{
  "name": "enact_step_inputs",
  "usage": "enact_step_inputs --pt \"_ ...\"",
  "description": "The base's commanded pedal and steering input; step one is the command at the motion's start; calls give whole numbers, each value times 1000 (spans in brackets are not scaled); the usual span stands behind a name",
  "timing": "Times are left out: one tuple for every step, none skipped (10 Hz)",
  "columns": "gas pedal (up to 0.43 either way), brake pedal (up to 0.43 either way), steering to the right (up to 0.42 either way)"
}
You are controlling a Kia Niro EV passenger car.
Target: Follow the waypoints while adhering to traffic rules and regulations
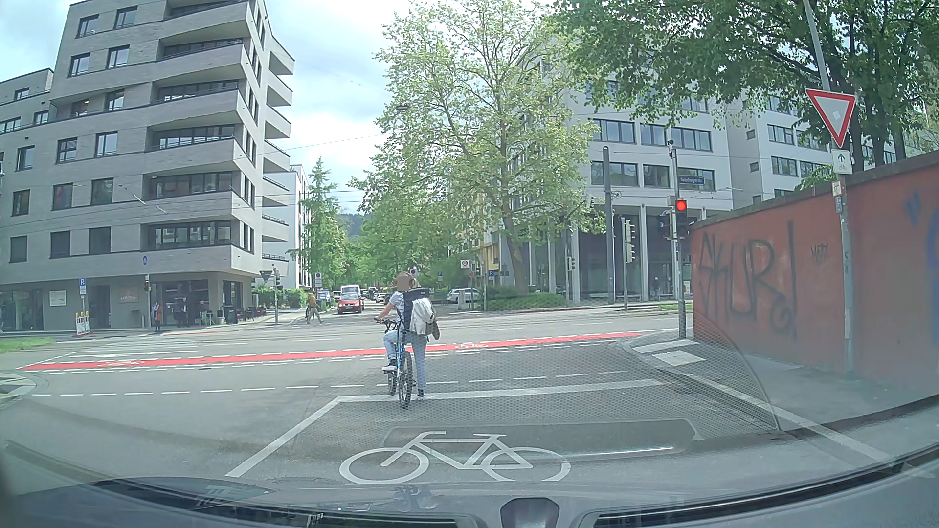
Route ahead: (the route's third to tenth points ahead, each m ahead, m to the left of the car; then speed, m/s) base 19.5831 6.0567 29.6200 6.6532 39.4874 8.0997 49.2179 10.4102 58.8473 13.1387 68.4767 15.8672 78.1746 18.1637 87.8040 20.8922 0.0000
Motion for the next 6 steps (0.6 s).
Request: enact_step_inputs --pt "0 226 -8" --pt "0 226 -8" --pt "0 226 -8" --pt "0 226 -8" --pt "0 226 -8" --pt "0 226 -8"
